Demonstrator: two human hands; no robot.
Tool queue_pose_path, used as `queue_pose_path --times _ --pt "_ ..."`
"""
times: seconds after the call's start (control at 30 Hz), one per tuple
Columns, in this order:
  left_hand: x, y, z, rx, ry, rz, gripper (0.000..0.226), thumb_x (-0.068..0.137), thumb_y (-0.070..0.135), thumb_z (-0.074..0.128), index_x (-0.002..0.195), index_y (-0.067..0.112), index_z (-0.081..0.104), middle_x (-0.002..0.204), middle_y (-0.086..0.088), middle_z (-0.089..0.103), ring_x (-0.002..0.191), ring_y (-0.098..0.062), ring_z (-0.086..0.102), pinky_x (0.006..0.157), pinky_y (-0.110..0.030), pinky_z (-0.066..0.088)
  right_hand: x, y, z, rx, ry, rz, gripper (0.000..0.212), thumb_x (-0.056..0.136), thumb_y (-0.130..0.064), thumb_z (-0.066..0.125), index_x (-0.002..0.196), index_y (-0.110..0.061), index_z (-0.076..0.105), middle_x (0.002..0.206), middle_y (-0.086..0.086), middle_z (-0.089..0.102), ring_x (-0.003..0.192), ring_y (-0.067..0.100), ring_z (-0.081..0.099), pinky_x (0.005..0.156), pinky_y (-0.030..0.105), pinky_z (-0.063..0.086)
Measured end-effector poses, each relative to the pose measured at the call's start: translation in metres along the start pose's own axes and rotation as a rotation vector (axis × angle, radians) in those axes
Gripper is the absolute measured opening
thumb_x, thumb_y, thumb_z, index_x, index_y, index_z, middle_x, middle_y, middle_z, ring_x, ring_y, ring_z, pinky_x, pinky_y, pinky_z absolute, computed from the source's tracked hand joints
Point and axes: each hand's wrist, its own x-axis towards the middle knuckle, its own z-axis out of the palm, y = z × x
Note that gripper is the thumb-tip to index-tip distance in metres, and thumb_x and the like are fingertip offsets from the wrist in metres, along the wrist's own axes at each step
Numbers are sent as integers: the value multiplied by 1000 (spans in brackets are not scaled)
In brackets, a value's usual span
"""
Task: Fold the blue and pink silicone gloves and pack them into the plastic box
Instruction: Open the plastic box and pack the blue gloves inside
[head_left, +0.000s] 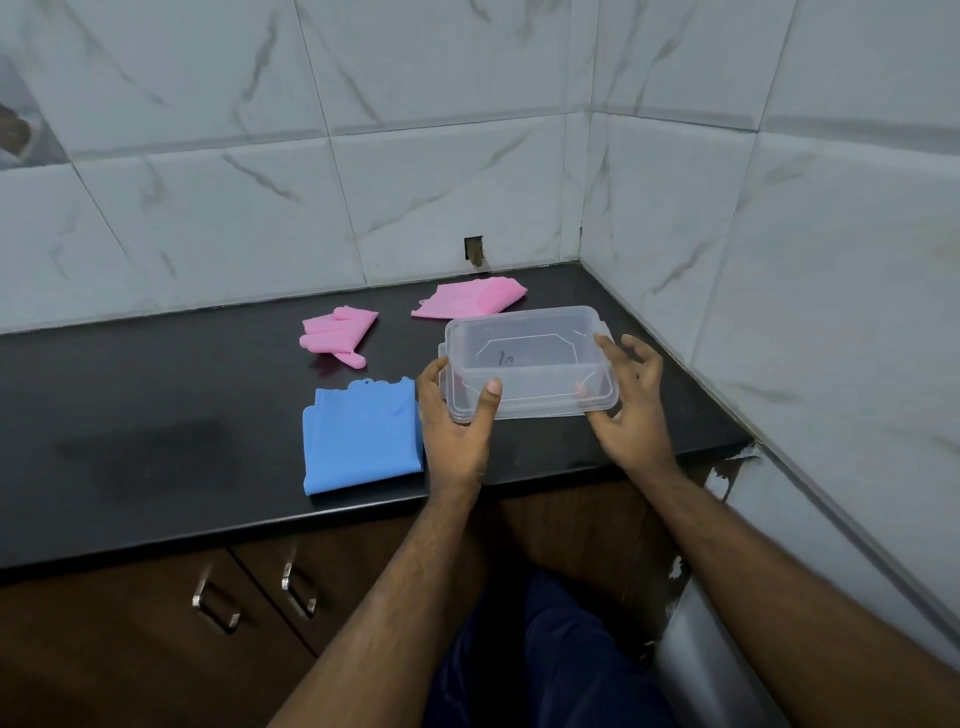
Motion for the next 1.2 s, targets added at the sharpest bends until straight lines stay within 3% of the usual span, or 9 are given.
queue_pose_path --times 0.17,0.3,0.57,0.67,0.77,0.9,1.0,1.1,1.2 --pt "-13 2 -1 8 66 -40 57 96 43 67 144 25 43 142 4 55 132 -16 53 113 -43 45 -12 -8 -2 -64 -4 1 61 92 -14 75 147 -30 53 156 2 20 140 20 36 113 45 46" --pt "-37 15 -5 -64 100 -80 55 97 48 59 147 28 45 146 8 53 137 -15 48 117 -45 40 -25 -21 -7 -94 46 -16 53 89 -10 77 138 -26 63 153 5 27 138 21 36 114 50 42" --pt "-46 51 -44 -13 108 59 70 83 71 65 141 40 40 125 15 53 116 -6 51 88 -14 46 -11 -80 -17 -142 38 -124 26 86 -7 78 106 -23 77 137 -1 43 133 23 43 110 44 44" --pt "-41 61 -73 180 151 135 76 78 61 77 139 28 45 102 12 48 102 -13 45 88 -22 45 -6 -107 -11 -82 29 -160 12 91 -19 74 102 -24 75 126 -10 46 123 14 46 104 36 45" --pt "-33 66 -110 364 291 200 46 86 39 79 120 14 60 99 5 46 96 -15 39 91 -42 45 -3 -132 -1 -59 -11 -198 13 94 -24 72 104 -18 73 115 -10 53 110 8 47 95 28 45" --pt "-28 77 -158 411 390 86 28 89 41 75 96 15 69 107 0 45 103 -14 36 99 -40 36 -3 -169 16 139 -167 -44 33 98 -35 65 95 -2 62 90 10 65 88 19 60 82 35 48" --pt "-26 85 -177 258 380 37 29 99 39 65 92 10 62 104 -10 55 93 -18 49 86 -33 44 -2 -193 27 216 -300 37 26 100 -39 61 95 -14 63 81 0 73 75 11 72 74 32 55" --pt "-28 83 -185 178 436 -86 32 104 41 54 90 12 52 72 1 64 64 -17 58 62 -30 50 -2 -210 43 259 -360 136 18 101 -37 61 103 -19 60 91 3 74 79 19 74 68 39 58" --pt "-28 73 -190 100 547 -249 31 105 39 51 91 12 49 70 -6 64 59 -24 63 60 -40 59 -7 -215 59 284 -422 264 33 100 -31 64 125 -14 52 115 6 68 97 20 68 67 25 53"
